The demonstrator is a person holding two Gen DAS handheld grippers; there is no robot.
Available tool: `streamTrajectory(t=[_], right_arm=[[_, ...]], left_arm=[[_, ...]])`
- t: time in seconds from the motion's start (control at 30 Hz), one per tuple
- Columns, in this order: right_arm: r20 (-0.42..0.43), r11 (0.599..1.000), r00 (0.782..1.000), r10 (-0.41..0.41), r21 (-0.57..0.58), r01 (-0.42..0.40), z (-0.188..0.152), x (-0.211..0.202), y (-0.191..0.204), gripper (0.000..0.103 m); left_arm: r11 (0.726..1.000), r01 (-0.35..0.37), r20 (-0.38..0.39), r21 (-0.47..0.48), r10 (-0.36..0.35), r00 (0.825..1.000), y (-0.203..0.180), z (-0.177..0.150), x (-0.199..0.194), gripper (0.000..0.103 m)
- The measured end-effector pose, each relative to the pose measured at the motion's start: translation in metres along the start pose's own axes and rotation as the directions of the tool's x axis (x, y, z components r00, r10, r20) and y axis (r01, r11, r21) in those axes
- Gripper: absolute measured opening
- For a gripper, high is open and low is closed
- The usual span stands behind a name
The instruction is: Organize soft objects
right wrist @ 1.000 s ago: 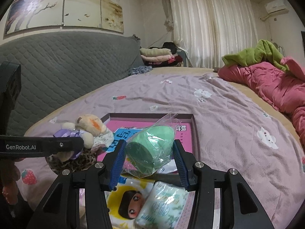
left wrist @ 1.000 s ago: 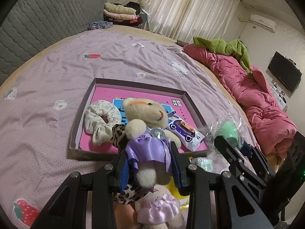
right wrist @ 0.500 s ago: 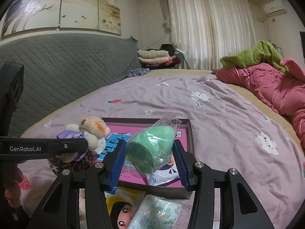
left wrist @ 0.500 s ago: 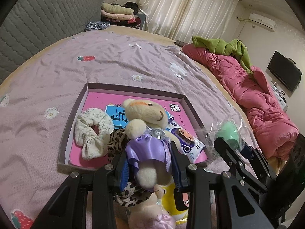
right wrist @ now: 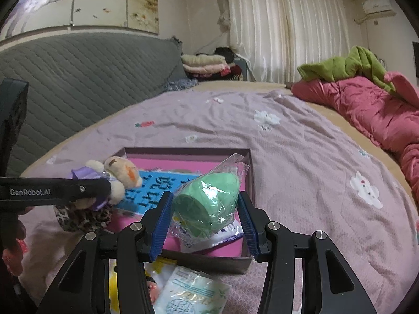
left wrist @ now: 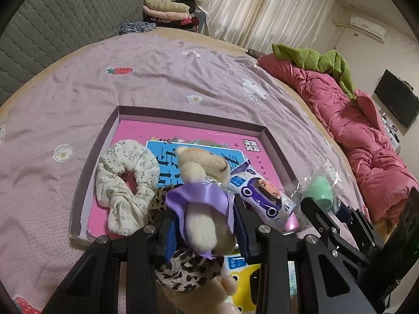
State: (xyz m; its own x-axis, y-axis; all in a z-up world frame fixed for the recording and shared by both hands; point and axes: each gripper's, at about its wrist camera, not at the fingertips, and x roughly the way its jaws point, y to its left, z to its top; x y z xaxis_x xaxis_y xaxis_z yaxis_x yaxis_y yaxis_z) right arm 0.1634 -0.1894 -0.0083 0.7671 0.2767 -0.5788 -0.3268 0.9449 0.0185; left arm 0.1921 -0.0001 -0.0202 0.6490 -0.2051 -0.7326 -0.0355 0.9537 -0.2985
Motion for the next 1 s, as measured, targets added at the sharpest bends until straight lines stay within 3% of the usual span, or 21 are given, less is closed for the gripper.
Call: streamTrajectory(t=[0.57, 1.0], right_arm=[[-0.075, 1.000, 0.997, 0.002, 0.001, -0.002, -0.008, 0.017, -0.004, 0.051], [-0.083, 0.997, 0.995, -0.062, -0.049, 0.059, -0.011, 0.022, -0.002, 0.052]], left_arm=[[1.000, -0.031, -0.077, 0.002, 0.031, 0.997, 0.000, -0.002, 0.031, 0.037], [0.999, -0.035, -0.122, 0.025, 0.037, 0.992, -0.006, -0.005, 0.040, 0.037]])
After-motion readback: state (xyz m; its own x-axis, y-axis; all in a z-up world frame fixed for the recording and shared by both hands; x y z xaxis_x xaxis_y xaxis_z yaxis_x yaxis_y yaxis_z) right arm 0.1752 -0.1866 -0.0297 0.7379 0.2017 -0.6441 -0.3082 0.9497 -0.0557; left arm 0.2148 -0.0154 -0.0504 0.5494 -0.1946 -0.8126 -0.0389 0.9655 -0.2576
